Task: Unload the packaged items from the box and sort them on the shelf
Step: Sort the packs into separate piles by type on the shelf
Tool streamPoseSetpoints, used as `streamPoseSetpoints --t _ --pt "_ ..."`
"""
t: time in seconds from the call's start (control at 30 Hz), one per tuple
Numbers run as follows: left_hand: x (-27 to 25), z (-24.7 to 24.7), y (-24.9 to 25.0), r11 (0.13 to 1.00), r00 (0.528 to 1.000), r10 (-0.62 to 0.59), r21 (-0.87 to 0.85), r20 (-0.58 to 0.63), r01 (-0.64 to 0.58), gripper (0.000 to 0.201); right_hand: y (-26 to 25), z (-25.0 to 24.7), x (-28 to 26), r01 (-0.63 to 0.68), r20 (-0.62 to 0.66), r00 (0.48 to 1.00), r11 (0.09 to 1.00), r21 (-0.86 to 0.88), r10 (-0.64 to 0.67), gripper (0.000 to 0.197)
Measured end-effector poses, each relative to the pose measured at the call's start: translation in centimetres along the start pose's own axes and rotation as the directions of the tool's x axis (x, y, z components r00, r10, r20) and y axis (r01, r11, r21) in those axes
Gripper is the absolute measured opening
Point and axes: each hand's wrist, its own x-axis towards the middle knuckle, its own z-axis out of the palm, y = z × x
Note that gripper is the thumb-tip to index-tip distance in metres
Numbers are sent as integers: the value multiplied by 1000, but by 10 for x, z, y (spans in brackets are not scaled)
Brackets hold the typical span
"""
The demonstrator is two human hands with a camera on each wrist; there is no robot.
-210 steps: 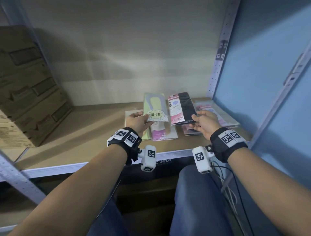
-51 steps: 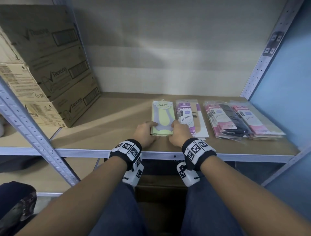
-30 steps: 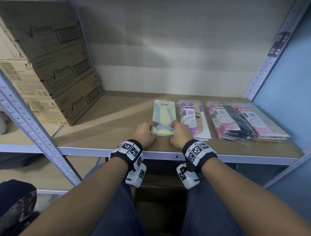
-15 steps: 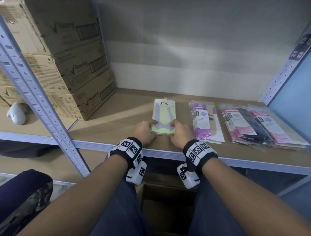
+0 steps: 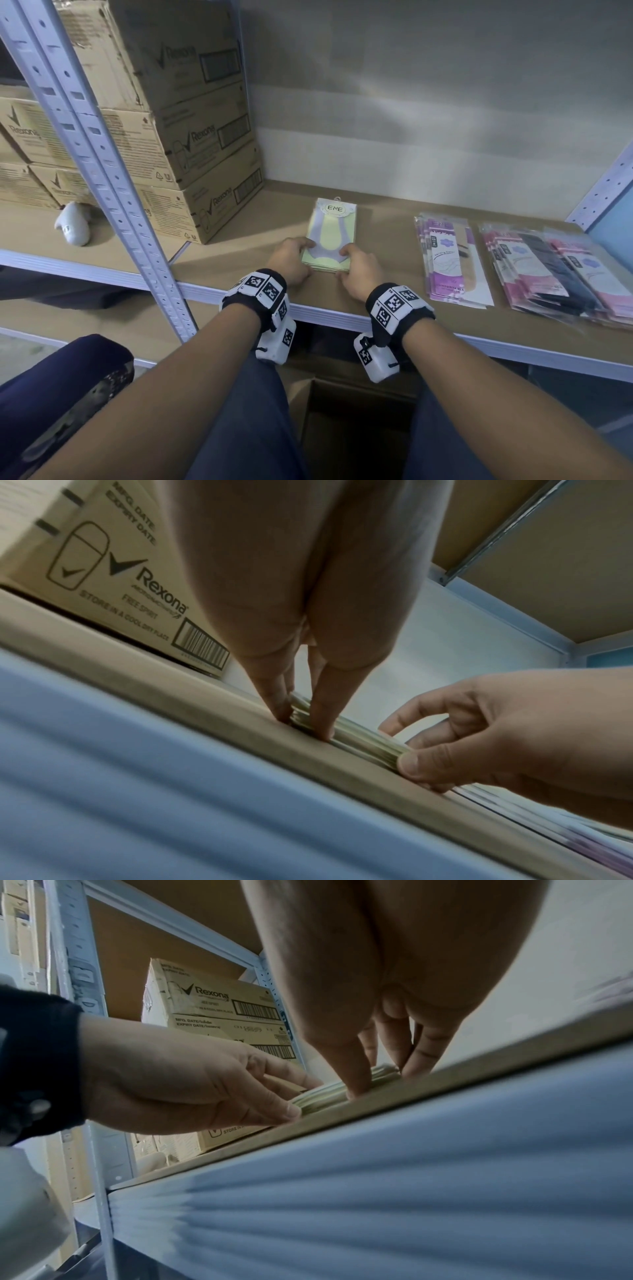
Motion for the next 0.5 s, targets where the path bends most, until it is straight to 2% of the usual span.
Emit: streamPoseSetpoints --t 0.27,0.5 --pt "10 -5 -6 1000 1000 8 14 -19 -8 56 -2 4 13 5 16 1000 1000 30 -5 40" --pt "7 -10 0 998 1000 25 53 13 -25 58 5 -1 15 -12 24 1000 989 147 8 44"
